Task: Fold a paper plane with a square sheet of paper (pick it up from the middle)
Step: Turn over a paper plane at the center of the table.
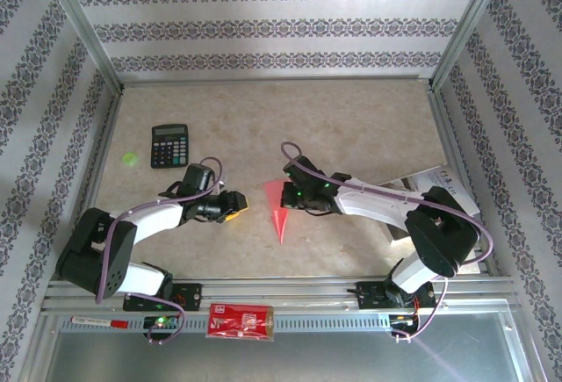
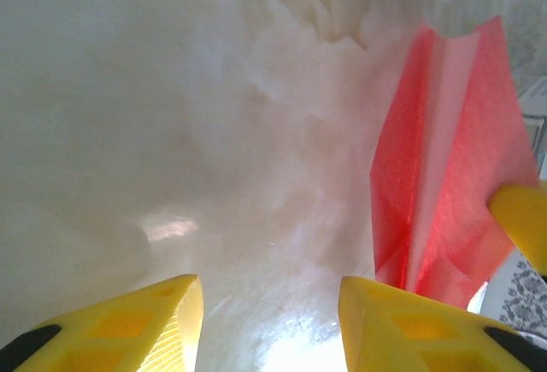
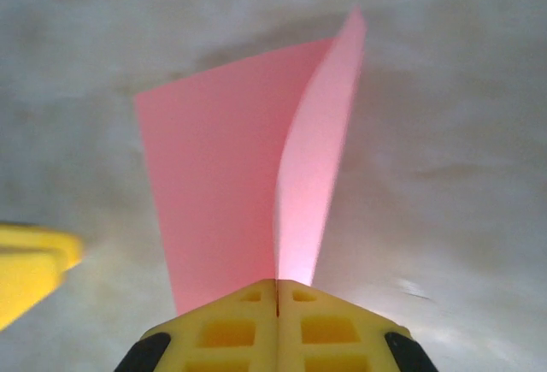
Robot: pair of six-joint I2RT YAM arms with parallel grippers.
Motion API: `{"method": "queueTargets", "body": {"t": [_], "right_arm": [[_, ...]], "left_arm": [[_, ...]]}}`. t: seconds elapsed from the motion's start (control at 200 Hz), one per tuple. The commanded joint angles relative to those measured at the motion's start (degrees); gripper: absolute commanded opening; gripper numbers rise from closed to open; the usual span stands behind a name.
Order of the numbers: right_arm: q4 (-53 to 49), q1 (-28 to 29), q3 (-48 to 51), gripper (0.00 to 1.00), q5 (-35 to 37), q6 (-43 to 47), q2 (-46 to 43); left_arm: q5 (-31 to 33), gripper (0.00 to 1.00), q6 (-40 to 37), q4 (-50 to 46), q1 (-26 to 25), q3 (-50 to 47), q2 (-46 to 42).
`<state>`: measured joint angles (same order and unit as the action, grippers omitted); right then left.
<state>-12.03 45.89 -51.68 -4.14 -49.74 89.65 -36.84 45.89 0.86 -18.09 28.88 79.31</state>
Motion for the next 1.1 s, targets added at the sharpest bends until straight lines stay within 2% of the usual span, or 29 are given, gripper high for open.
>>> {"method": "queueTargets", "body": {"t": [0.0,0.19,0.46,0.605,0.734,0.879,0.954,1.094], "right_arm": [[12.0,0.25,1.39,0.0,-8.34,-3.54,-0.7],[23.91,-2.15,7.92,0.0,-10.46,-7.15,1.58],[37.19,-4.54,16.13,0.0,-11.37,-9.45,6.05],[38.68,-4.75,17.9,0.0,-11.15,-9.82,6.64],[38.86,-4.74,18.43,0.0,-10.8,-9.93,6.07],[38.85,-4.73,18.63,0.0,-10.7,-9.94,5.83],[38.97,-4.69,18.59,0.0,-10.67,-9.87,5.96],[39.31,-4.69,18.72,0.0,-10.77,-10.01,6.31]], "left_arm": [[2.29,0.45,0.98,-0.37,3.03,-1.17,-3.11],[2.54,0.47,2.3,-0.07,3.06,-2.06,-7.05],[1.34,0.48,5.07,5.65,-3.49,-1.78,-3.46],[0.64,0.5,5.35,7.6,-8.76,1.87,1.65],[1.36,0.52,6.12,8.41,-11.27,3.78,4.06],[2.85,0.58,3.75,4.48,-13.74,7.79,6.47],[4.2,0.56,3.5,3.84,-13.76,8.5,7.8],[5.55,0.48,2.37,1.99,-13.74,9.78,9.46]]}}
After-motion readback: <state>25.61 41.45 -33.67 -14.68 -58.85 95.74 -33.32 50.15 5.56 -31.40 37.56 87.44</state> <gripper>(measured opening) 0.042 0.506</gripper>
